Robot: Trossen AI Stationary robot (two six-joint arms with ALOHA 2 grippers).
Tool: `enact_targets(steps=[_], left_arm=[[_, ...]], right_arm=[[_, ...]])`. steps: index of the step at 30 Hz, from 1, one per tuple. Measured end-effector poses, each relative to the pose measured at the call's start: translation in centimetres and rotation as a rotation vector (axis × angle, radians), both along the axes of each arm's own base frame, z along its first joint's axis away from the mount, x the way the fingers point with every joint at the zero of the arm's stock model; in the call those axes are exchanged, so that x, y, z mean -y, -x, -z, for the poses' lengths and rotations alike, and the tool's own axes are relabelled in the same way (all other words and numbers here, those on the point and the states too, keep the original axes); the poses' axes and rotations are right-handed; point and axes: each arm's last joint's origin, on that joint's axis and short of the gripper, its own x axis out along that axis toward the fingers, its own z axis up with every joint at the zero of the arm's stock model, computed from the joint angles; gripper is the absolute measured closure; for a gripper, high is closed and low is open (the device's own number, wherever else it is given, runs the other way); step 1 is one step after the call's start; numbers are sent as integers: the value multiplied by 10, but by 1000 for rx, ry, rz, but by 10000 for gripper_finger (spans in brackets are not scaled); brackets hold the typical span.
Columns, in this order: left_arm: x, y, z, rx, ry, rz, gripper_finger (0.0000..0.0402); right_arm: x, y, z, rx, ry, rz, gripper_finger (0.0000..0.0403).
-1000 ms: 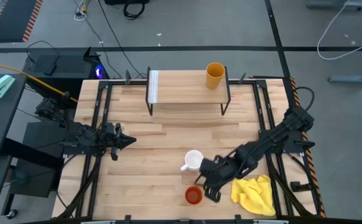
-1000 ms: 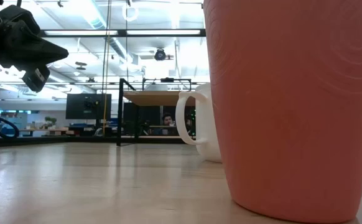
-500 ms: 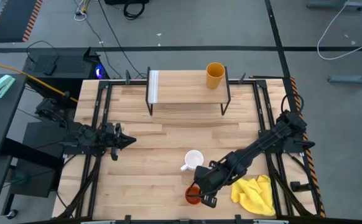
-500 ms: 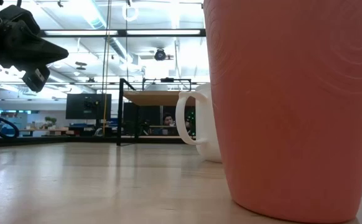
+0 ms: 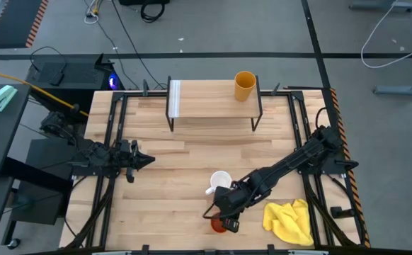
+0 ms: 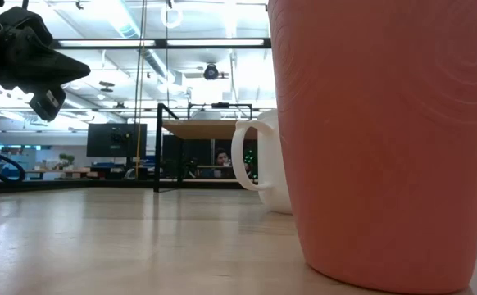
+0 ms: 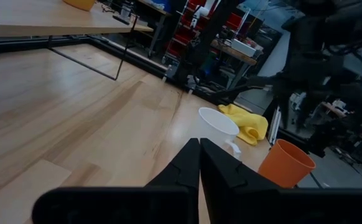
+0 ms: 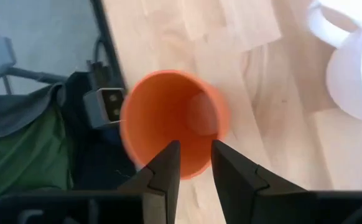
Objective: Stack small to large cups/mugs on shelf
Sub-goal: Put the orange cup on the shelf
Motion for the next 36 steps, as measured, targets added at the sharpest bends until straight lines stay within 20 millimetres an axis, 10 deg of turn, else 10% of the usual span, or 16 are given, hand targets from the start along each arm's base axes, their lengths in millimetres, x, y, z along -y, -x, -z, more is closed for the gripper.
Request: enact_targets(steps=[36], left_arm=[[4, -6, 11, -94, 14, -9, 380]], right_arm=[[-11, 4, 19, -58, 80, -23, 302]])
